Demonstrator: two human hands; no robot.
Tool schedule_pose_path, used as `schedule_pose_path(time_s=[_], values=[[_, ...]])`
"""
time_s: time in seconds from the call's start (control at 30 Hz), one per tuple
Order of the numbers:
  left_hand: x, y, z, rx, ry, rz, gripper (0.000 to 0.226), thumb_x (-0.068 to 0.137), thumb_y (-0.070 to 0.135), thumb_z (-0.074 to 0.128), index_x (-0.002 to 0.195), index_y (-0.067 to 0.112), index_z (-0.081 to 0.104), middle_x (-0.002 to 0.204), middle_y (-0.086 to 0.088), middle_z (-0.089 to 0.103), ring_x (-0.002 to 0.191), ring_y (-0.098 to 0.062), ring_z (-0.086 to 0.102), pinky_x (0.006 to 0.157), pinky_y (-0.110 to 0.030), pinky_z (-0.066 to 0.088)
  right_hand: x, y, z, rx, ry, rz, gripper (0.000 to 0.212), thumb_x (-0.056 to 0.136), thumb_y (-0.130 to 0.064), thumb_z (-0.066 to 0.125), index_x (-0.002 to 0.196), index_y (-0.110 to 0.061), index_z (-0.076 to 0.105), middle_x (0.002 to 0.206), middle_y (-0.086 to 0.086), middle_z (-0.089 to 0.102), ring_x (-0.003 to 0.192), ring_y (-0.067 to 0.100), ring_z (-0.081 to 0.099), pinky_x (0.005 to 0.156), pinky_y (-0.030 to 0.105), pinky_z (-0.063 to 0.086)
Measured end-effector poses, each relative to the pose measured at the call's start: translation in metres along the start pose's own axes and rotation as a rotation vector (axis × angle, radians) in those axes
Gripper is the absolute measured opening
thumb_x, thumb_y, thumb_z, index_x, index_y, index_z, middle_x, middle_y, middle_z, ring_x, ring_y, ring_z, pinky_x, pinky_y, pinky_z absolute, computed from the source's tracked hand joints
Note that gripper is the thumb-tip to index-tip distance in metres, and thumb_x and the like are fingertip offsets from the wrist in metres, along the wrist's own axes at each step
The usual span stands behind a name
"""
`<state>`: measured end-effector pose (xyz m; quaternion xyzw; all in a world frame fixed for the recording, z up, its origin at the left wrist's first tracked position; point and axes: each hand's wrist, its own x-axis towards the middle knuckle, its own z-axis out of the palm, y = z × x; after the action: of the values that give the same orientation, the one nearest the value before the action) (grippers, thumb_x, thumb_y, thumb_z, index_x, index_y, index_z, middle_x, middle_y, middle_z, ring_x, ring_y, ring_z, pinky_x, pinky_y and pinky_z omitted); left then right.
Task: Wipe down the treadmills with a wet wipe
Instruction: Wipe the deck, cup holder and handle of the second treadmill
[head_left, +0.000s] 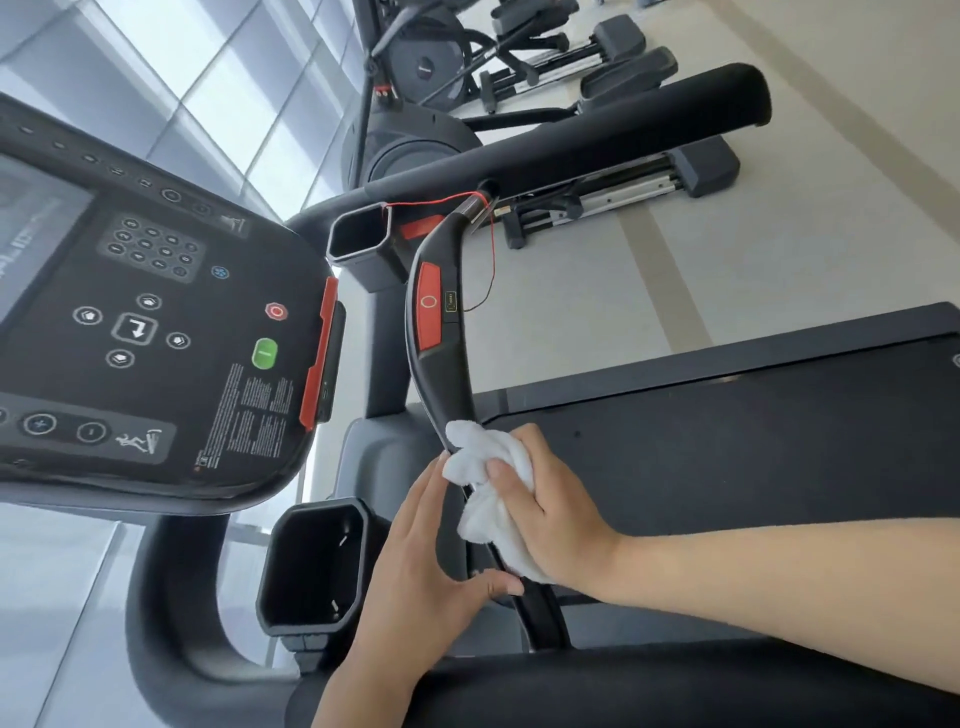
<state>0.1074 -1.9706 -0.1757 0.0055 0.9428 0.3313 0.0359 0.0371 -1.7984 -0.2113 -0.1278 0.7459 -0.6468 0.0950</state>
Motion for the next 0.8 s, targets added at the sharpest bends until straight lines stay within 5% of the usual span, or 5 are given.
schedule_pose_path(time_s=[0.2, 0.4, 0.63, 0.8], values=[[0.002, -0.002, -0.001, -0.001, 0.01, -0.01, 0.132, 0.059, 0.081, 0.084, 0.163, 0.057, 0.007, 0.168, 0.03, 0.023, 0.158, -0.002, 0.024, 0.123, -0.047, 0.04, 0.103, -0.036, 0.012, 0.016, 0.204, 0.003, 0.018, 0.109, -0.037, 0.045, 0.097, -0.026, 0.041, 0.082, -0.007, 0.051, 0.073, 0.009, 0.052, 0.064, 0.032, 0.04], [0.003, -0.005, -0.001, -0.004, 0.019, 0.008, 0.134, 0.059, 0.087, 0.079, 0.166, 0.05, 0.006, 0.171, 0.031, 0.016, 0.159, -0.003, 0.021, 0.122, -0.048, 0.041, 0.183, -0.048, 0.002, -0.097, 0.293, 0.068, 0.025, 0.106, -0.04, 0.044, 0.108, -0.016, 0.048, 0.099, 0.002, 0.061, 0.09, 0.022, 0.061, 0.082, 0.045, 0.052], [0.003, -0.005, -0.001, -0.006, 0.015, 0.02, 0.134, 0.058, 0.086, 0.082, 0.163, 0.056, 0.006, 0.168, 0.036, 0.015, 0.158, 0.002, 0.018, 0.124, -0.045, 0.039, 0.111, -0.039, 0.01, -0.202, 0.22, -0.095, 0.028, 0.108, -0.048, 0.043, 0.106, -0.021, 0.044, 0.096, -0.008, 0.056, 0.084, 0.009, 0.058, 0.071, 0.036, 0.048], [0.006, -0.002, -0.002, -0.032, 0.021, 0.026, 0.108, 0.061, 0.067, 0.093, 0.153, 0.052, 0.037, 0.152, 0.034, 0.041, 0.146, -0.005, 0.041, 0.115, -0.041, 0.047, 0.035, -0.02, 0.002, -0.405, 0.015, -0.233, 0.02, 0.108, -0.045, 0.045, 0.104, -0.025, 0.044, 0.099, -0.014, 0.046, 0.081, 0.008, 0.053, 0.069, 0.035, 0.046]])
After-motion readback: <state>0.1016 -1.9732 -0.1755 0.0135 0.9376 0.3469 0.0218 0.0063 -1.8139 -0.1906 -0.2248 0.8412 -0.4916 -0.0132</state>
